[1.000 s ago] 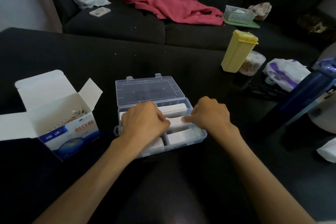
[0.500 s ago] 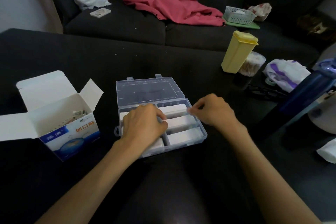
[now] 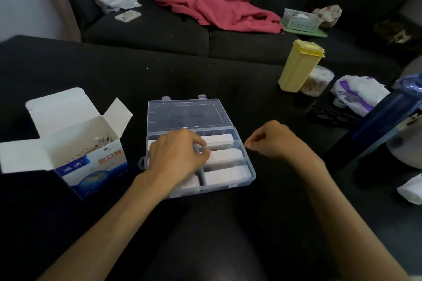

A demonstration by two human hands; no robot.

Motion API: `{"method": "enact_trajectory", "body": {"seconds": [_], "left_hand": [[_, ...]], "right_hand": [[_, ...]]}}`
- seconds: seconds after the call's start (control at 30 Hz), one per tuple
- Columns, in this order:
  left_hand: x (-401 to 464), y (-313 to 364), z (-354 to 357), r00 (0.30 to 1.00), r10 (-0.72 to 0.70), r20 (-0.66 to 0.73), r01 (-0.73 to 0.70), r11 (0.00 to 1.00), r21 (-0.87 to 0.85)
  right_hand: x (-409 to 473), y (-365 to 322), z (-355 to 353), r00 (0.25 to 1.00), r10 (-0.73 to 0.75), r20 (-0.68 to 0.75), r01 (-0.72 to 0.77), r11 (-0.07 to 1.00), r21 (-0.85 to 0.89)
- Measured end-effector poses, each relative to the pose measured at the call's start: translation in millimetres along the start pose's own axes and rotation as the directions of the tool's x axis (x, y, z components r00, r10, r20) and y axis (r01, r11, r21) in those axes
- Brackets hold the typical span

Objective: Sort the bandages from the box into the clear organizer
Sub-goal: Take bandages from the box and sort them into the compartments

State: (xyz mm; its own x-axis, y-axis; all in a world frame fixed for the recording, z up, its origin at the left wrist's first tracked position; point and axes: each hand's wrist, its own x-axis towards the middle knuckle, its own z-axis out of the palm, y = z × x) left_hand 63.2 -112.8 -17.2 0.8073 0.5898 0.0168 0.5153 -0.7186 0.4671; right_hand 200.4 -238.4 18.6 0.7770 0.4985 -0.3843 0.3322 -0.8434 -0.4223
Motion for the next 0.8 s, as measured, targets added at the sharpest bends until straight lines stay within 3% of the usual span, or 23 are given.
{"method": "enact_trajectory", "body": {"seconds": [0.1, 0.27, 0.47, 0.63, 0.8], "left_hand": [[-2.2, 3.1, 2.0, 0.998, 0.014, 0.059, -0.017, 0.999, 0.040], [-1.2, 3.7, 1.8, 0.997, -0.029, 0.064, 0.030, 1.000, -0.001], [2.4, 2.7, 3.3, 0.996, -0.055, 0.063, 0.057, 0.998, -0.040], [3.4, 0.7, 3.4, 0.996, -0.050, 0.068, 0.053, 0.997, -0.048], [3.4, 0.7, 3.2, 0.997, -0.036, 0.074, 0.040, 0.998, -0.053]], "right_hand": [[-7.7, -10.2, 0.0, 0.997, -0.028, 0.067, 0.026, 0.999, 0.032], [-2.1, -19.8, 5.0, 0.993, 0.035, 0.111, -0.023, 0.994, -0.108], [-2.4, -37.1, -3.3, 0.954, 0.124, 0.273, -0.072, 0.978, -0.193], [5.1, -41.8, -4.9, 0.944, 0.173, 0.281, -0.123, 0.975, -0.186], [8.3, -44.7, -2.3, 0.958, 0.158, 0.238, -0.069, 0.936, -0.344]]}}
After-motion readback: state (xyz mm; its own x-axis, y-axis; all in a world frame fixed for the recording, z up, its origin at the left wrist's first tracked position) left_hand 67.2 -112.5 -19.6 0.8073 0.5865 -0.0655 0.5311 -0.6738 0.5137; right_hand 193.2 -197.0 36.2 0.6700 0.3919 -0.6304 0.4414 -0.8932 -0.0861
